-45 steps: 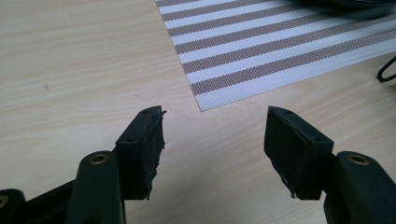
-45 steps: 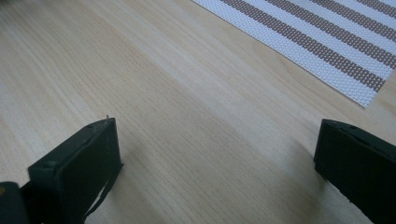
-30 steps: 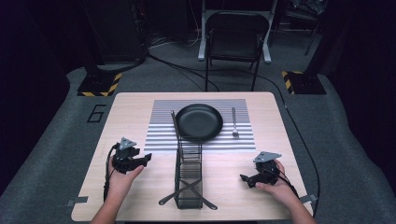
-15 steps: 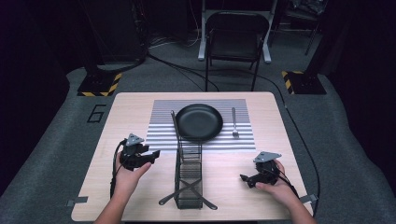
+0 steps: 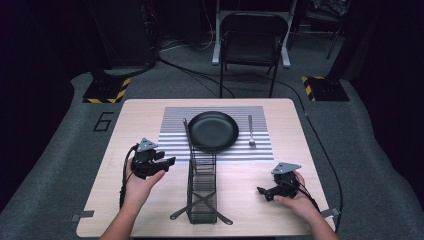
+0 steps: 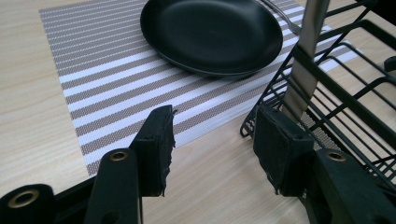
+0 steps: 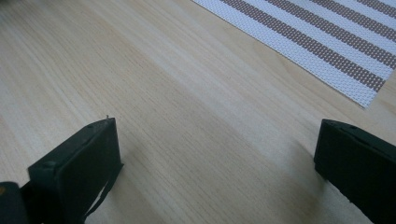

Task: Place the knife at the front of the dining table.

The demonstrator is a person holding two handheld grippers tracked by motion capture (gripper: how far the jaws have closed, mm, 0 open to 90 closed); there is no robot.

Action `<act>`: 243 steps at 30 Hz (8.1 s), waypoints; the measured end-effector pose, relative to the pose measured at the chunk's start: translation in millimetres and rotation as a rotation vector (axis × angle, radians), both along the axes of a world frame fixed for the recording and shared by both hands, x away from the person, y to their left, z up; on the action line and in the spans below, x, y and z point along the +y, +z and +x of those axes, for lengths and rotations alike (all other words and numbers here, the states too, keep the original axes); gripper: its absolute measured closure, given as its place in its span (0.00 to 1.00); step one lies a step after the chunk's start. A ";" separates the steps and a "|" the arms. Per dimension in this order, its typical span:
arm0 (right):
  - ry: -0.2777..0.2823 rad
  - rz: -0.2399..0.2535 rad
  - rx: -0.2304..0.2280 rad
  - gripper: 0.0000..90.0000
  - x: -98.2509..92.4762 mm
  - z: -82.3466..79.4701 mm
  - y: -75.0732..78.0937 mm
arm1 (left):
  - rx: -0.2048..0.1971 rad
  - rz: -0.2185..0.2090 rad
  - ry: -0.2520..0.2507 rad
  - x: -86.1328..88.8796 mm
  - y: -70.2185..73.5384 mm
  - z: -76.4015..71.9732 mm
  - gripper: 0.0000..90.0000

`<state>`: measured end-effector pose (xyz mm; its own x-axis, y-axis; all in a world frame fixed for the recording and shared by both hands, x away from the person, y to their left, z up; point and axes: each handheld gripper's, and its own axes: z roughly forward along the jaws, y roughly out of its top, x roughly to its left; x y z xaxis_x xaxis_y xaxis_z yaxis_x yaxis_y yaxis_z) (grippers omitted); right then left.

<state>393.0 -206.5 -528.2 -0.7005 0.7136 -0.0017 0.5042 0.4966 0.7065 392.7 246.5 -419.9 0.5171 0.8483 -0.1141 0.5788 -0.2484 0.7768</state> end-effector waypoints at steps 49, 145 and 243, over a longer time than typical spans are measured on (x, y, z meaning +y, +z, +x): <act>-0.004 0.004 0.001 0.00 0.3 -0.1 0.0 | -0.041 -0.050 -0.110 -57.0 25.4 23.3 0.63; -0.003 0.003 0.002 0.00 0.2 -0.1 0.1 | -0.176 -0.024 -0.174 -54.5 121.6 3.2 0.90; -0.004 0.003 0.002 0.00 0.4 -0.2 0.0 | -0.098 -0.034 0.214 21.5 -7.8 54.1 0.88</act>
